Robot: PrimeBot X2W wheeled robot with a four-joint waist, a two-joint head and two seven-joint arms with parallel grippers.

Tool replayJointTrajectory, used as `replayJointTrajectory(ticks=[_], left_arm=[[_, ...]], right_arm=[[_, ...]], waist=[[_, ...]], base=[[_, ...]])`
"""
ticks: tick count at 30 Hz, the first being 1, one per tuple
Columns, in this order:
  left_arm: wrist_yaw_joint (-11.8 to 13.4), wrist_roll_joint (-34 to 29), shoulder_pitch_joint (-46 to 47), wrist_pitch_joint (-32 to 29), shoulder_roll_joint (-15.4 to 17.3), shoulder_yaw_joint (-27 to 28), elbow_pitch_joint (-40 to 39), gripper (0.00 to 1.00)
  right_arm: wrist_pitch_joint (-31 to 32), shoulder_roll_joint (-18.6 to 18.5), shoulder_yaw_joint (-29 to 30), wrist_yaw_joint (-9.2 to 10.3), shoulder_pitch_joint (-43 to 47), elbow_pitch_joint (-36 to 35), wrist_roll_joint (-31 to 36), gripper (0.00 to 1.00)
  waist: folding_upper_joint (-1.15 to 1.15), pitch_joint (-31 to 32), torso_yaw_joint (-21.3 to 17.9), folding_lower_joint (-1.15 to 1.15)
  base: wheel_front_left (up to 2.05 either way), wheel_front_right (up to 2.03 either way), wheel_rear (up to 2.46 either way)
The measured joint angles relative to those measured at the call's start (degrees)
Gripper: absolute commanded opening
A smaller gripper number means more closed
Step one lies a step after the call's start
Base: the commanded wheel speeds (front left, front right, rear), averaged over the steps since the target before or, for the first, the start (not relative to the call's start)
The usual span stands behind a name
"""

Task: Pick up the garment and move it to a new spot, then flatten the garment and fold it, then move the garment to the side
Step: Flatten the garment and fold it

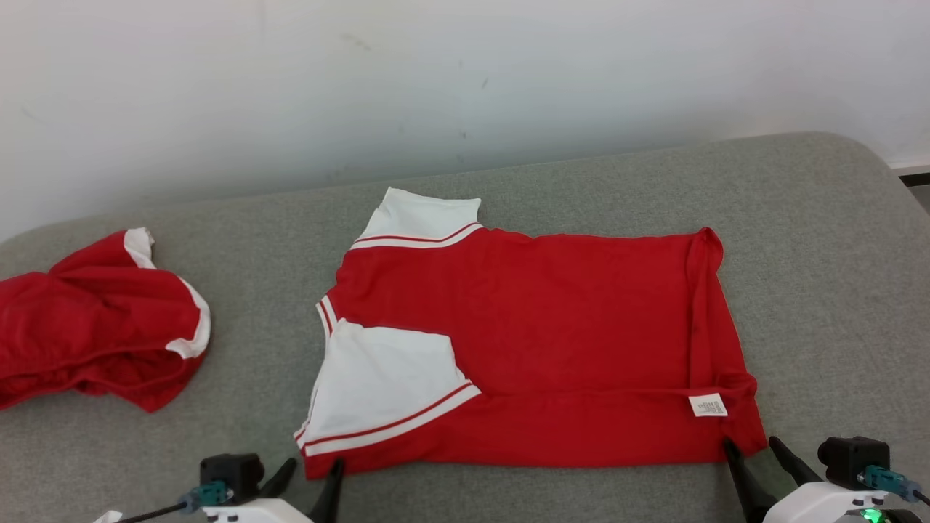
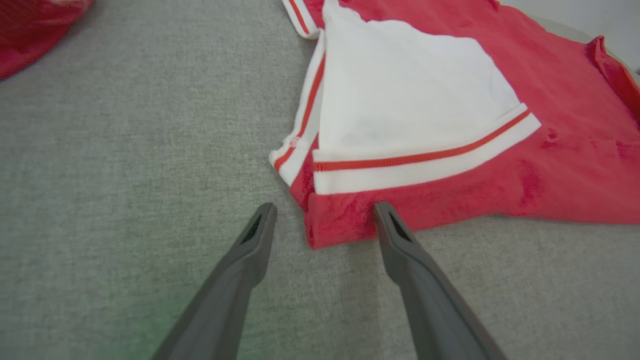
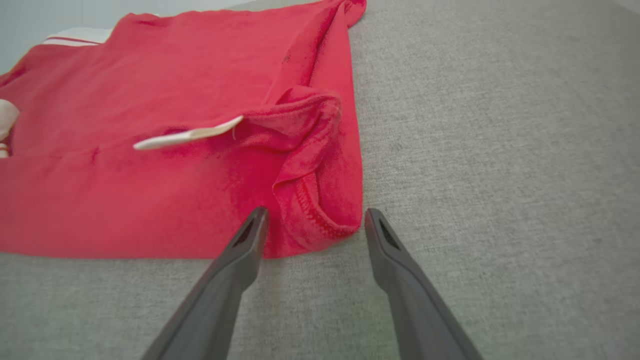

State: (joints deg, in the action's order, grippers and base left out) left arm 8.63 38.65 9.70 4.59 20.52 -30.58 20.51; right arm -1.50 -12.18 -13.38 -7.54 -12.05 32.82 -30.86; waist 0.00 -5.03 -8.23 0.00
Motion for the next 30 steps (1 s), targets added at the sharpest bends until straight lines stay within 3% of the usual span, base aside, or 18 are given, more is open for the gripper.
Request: replayJointTrajectory(ticks=[4, 6, 7, 8, 10, 11, 12, 14, 23, 30], left_arm=[[-0.71, 0.90, 1.99, -2.20, -0.82, -0.80, 3.10, 1.00], [-1.31, 0.99, 2.86, -3.60, -1.08, -1.47, 4.42, 1.00], [-1.62, 1.05, 3.23, -3.74, -1.15, -1.55, 4.83, 1.00], [-1.64, 1.22, 3.52, -3.82, -1.30, -1.58, 5.20, 1.00], [-1.81, 1.38, 4.22, -4.10, -1.51, -1.68, 5.88, 1.00], [-1.82, 1.38, 4.52, -4.19, -1.55, -1.70, 6.22, 0.81], [-1.99, 1.44, 4.76, -4.25, -1.59, -1.71, 6.53, 0.47], [-2.31, 1.55, 5.34, -4.60, -1.66, -1.86, 6.93, 0.00], [-2.77, 2.30, 4.63, -6.59, -0.94, -2.37, 4.26, 0.00], [-0.20, 2.36, -0.25, -9.93, 1.76, -3.15, -4.27, 0.00]], right_arm=[[0.02, 0.30, -1.43, 0.00, -1.55, 2.85, -0.35, 1.00], [-0.13, 0.46, -1.96, 0.00, -2.50, 4.08, -0.59, 0.90], [-0.29, 0.53, -2.23, 0.00, -2.91, 4.65, -0.64, 0.78], [-0.53, 0.60, -2.52, 0.00, -3.32, 5.06, -0.89, 0.50], [-0.65, 0.60, -3.02, 0.00, -4.20, 6.05, -1.21, 0.34], [-0.92, 0.56, -3.24, 0.00, -4.55, 6.45, -1.43, 0.12], [-1.00, 0.54, -3.52, 0.00, -4.88, 6.86, -1.54, 0.00], [-1.18, 0.53, -4.14, 0.00, -5.51, 7.61, -2.16, 0.00], [-3.28, -1.81, -4.67, 0.00, -6.32, 7.45, -5.99, 0.00], [-0.44, -5.81, -3.53, -0.01, -1.46, 1.48, -10.66, 0.00]], waist=[[0.00, -0.47, -0.06, 0.00], [0.00, -0.63, -0.11, 0.00], [0.00, -0.71, -0.13, 0.00], [0.00, -0.78, -0.15, 0.00], [0.00, -0.88, -0.14, 0.00], [0.00, -0.91, -0.12, 0.00], [0.00, -0.92, -0.09, 0.00], [0.00, -0.87, 0.04, 0.00], [0.00, 0.16, 1.07, 0.00], [0.00, 1.40, 2.39, 0.00]], base=[[0.00, 0.00, 0.00], [0.00, 0.00, 0.00], [0.00, 0.00, 0.00], [0.00, 0.00, 0.00], [0.00, 0.00, 0.00], [0.00, 0.00, 0.00], [0.00, 0.00, 0.00], [0.00, 0.00, 0.00], [0.00, 0.00, 0.00], [0.00, 0.00, 0.00]])
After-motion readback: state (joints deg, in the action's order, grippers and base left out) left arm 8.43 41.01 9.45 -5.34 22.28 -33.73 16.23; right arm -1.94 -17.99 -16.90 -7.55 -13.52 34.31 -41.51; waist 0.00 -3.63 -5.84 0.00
